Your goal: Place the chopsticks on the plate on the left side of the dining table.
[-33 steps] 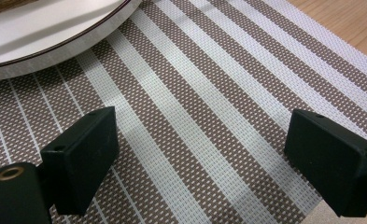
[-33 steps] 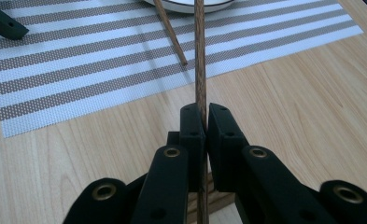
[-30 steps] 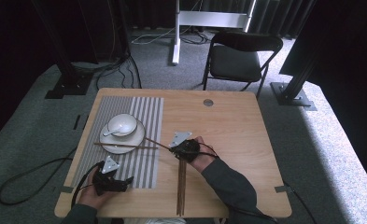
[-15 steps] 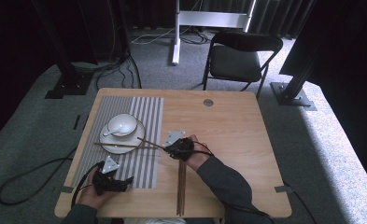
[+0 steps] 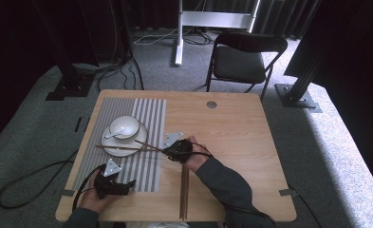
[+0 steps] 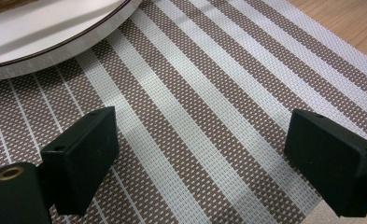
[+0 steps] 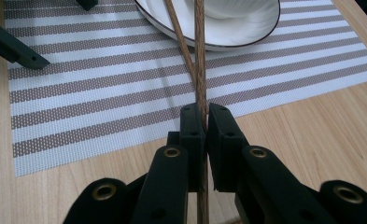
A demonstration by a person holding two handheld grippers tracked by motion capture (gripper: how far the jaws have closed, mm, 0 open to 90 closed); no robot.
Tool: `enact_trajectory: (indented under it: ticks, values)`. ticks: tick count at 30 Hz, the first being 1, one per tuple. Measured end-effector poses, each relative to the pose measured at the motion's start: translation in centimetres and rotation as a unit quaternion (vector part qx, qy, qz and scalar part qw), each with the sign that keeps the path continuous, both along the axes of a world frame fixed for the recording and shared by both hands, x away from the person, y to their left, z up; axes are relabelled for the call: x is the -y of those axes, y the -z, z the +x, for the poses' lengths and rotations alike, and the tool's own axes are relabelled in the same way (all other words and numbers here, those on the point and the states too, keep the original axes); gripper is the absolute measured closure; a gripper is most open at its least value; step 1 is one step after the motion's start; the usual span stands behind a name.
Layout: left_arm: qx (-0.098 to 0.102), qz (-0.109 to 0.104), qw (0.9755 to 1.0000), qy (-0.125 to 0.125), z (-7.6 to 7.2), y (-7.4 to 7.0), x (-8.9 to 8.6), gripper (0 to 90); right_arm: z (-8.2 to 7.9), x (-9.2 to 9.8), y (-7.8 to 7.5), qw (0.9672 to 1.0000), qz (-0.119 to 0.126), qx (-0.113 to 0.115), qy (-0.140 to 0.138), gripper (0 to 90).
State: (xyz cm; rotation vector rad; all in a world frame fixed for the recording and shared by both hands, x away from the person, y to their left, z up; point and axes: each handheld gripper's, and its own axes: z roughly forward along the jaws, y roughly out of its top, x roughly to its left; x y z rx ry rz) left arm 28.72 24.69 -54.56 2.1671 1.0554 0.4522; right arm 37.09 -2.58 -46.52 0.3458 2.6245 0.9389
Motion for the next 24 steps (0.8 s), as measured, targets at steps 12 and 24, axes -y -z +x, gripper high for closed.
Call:
enact_trajectory:
  ticks: [12,24]
  values:
    - [0.000,0.000,1.0000,0.000,0.0,0.0,0.0,10.3,0.2,-1.0,0.0,0.9999,0.000,0.002,-0.014,85.0]
    - [0.000,0.000,1.0000,0.000,0.0,0.0,0.0,10.3,0.4,-1.9,0.0,0.9998,-0.001,0.000,-0.022,85.0]
